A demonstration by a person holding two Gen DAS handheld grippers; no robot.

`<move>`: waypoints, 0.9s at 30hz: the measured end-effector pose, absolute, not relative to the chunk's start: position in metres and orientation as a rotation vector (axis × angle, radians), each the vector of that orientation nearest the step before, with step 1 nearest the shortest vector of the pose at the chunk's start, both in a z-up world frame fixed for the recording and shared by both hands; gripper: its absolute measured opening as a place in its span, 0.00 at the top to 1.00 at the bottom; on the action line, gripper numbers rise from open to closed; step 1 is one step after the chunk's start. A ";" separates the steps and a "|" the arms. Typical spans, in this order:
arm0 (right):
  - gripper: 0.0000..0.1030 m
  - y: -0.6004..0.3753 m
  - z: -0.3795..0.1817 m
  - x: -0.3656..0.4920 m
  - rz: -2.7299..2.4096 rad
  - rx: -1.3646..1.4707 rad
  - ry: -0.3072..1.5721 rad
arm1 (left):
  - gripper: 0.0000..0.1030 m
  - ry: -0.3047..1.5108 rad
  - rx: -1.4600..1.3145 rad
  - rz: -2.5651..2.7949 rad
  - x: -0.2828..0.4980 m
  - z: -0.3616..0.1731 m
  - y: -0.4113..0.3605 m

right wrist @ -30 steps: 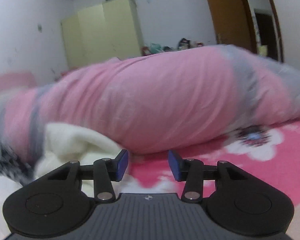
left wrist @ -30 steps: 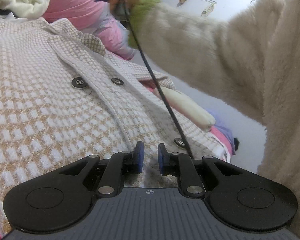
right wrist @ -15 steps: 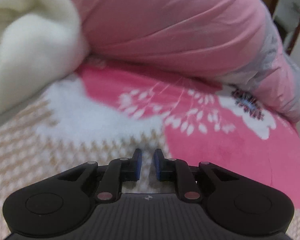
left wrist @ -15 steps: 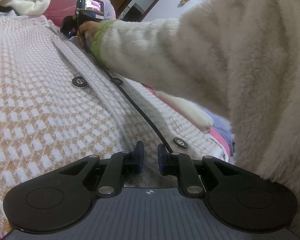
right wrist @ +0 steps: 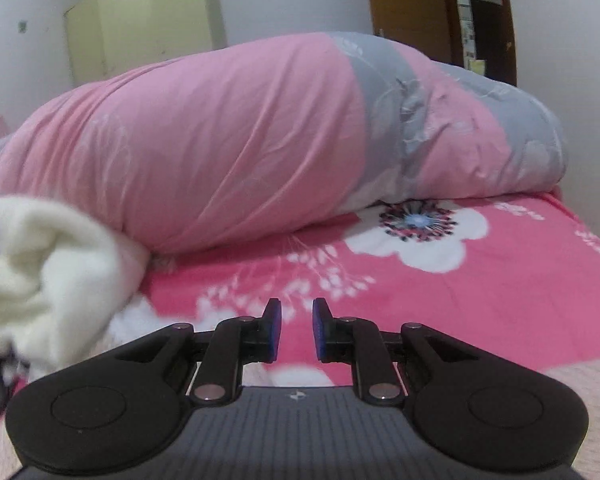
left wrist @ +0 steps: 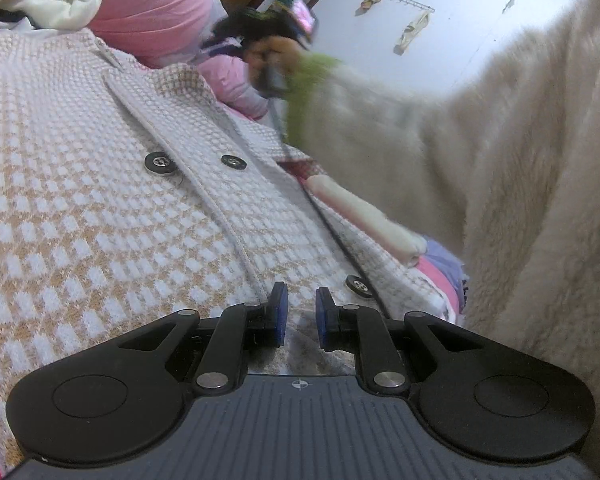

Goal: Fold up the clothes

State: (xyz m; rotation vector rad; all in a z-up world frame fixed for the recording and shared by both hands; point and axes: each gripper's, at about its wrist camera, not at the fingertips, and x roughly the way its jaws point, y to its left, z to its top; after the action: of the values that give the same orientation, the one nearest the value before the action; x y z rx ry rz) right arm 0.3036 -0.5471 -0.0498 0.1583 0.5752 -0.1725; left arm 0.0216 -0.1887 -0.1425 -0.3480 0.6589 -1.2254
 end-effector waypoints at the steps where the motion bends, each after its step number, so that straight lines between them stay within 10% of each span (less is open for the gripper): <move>1: 0.82 -0.551 -0.048 0.291 -0.164 0.149 0.587 | 0.86 0.659 -0.348 -1.225 0.022 -0.142 -0.189; 14: 0.83 -0.523 -0.114 0.288 -0.147 0.045 0.826 | 0.85 0.690 -0.371 -1.222 0.028 -0.141 -0.190; 27: 0.77 -0.515 0.002 -0.016 -0.211 0.208 0.631 | 0.76 0.796 -0.472 -1.139 0.042 -0.120 -0.176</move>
State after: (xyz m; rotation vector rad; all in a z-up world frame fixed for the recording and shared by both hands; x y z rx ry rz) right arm -0.0164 -0.5150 0.0025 0.2083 0.6309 -0.2109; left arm 0.0417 -0.1762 -0.1195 -0.4723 0.7961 -1.1392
